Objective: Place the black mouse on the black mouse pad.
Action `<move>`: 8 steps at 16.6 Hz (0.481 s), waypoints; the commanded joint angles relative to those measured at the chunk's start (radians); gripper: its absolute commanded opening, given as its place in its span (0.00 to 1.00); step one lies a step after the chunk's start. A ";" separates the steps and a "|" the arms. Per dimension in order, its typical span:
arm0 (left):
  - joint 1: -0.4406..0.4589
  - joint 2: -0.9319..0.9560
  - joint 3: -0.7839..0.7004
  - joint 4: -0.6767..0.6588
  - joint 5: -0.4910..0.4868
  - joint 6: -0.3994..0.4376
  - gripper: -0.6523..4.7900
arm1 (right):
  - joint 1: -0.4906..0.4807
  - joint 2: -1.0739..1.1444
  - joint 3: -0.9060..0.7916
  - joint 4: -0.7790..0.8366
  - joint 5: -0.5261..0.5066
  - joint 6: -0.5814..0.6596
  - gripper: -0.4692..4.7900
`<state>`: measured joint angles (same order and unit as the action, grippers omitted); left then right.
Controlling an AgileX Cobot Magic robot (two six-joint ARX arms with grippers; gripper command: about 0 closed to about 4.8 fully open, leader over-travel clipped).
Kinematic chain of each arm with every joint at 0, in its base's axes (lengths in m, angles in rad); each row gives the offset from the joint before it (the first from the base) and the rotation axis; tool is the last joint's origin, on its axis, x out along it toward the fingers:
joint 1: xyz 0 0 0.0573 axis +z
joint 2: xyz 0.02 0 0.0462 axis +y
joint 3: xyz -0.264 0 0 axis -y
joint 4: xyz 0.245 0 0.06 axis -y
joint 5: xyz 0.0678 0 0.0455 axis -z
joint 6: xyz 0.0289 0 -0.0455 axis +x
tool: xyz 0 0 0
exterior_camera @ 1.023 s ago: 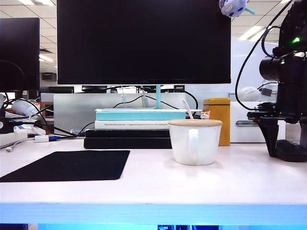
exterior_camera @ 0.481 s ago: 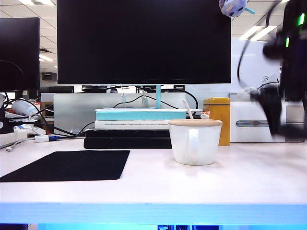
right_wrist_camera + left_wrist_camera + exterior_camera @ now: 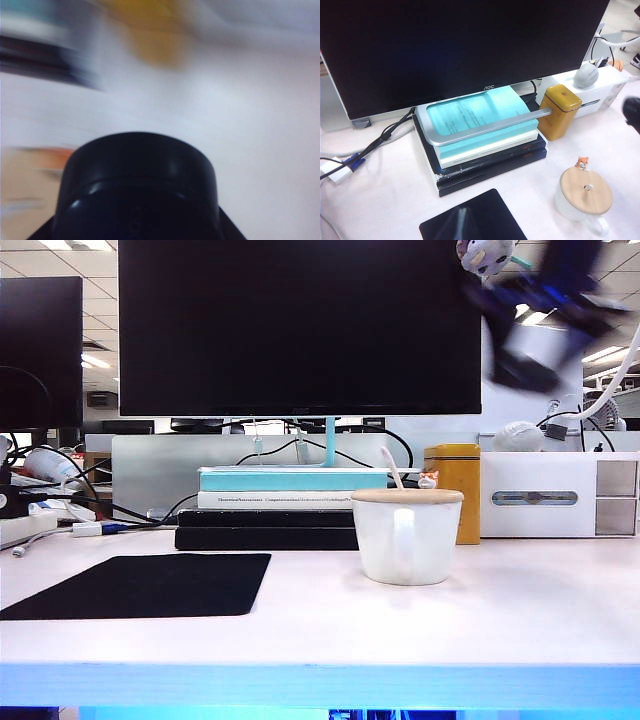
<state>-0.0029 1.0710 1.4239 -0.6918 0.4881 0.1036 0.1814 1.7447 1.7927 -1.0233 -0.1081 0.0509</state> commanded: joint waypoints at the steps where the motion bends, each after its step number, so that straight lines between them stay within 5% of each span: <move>1: -0.001 -0.003 0.006 0.013 0.007 -0.006 0.11 | 0.100 -0.002 0.107 0.046 -0.104 -0.007 0.65; 8: -0.001 -0.003 0.006 0.014 0.007 -0.007 0.11 | 0.394 0.168 0.304 0.108 -0.161 -0.006 0.65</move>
<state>-0.0029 1.0710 1.4239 -0.6918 0.4881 0.0994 0.5537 1.8969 2.0712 -0.9257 -0.2642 0.0467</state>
